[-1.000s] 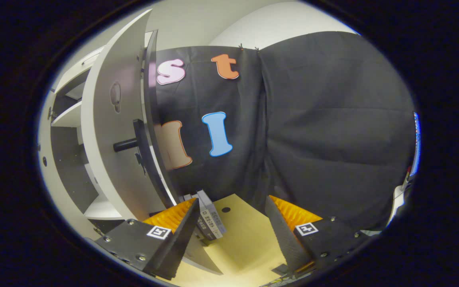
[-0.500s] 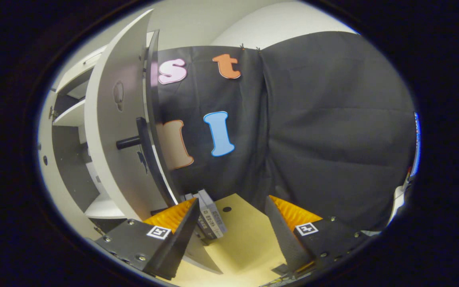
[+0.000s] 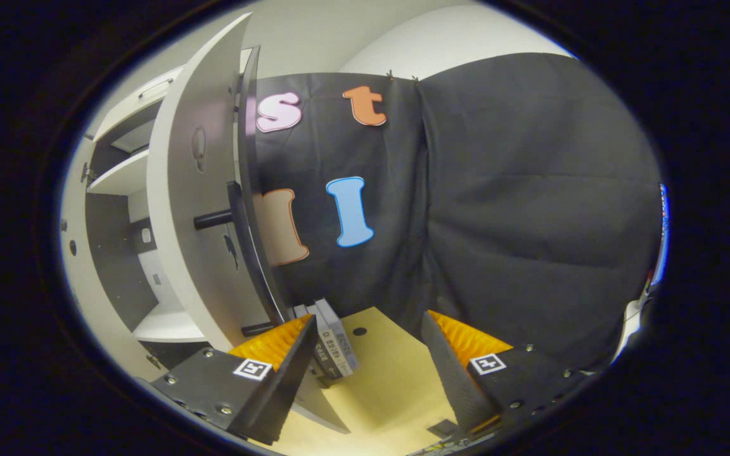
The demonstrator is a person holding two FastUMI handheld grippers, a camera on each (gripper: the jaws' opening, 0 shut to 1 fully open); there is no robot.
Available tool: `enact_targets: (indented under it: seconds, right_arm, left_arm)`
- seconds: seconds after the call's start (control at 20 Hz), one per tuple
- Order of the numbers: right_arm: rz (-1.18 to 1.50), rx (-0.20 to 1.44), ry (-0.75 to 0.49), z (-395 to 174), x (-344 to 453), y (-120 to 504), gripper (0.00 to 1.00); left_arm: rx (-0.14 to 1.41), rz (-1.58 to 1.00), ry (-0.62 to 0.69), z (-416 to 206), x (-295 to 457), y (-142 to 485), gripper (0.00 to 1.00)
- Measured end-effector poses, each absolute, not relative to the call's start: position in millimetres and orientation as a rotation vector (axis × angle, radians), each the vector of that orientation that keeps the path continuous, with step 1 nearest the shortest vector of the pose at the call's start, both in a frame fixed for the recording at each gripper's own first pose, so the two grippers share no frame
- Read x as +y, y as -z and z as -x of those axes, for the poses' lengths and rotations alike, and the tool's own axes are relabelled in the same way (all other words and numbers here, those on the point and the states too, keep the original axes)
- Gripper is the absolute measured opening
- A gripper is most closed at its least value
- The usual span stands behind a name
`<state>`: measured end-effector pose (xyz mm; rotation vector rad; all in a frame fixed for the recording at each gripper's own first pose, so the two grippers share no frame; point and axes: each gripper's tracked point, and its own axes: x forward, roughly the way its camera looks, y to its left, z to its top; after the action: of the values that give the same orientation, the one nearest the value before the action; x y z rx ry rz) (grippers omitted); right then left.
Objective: Open the right door of the double-door shoe cabinet with the right hand, and open the left door with the left hand.
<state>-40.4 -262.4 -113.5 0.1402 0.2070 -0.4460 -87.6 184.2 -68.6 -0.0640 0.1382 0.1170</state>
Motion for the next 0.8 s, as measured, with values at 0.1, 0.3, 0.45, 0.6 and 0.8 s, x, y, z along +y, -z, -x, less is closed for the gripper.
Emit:
enact_targets:
  seconds: [0.1, 0.3, 0.45, 0.6, 0.8]
  right_arm:
    - [-0.136, 0.207, 0.444, 41.6, -261.7, 113.5, 0.98]
    - [-0.131, 0.207, 0.427, 45.2, -253.8, 113.8, 0.98]
    - [-0.112, 0.206, 0.415, 53.3, -246.9, 114.0, 0.98]
    - [-0.090, 0.194, 0.407, 66.6, -240.3, 107.8, 0.98]
    - [-0.058, 0.163, 0.391, 87.4, -224.8, 90.3, 0.98]
  left_arm:
    - [0.128, 0.057, -0.118, 94.1, 184.2, 66.4, 0.82]
    - [0.108, 0.057, -0.144, 110.7, 189.3, 54.8, 0.88]
    - [0.083, 0.051, -0.143, 124.6, 186.3, 41.8, 0.88]
    - [0.066, 0.040, -0.119, 138.6, 170.3, 29.1, 0.89]
    - [0.039, 0.048, -0.042, 145.6, 132.0, 15.0, 0.89]
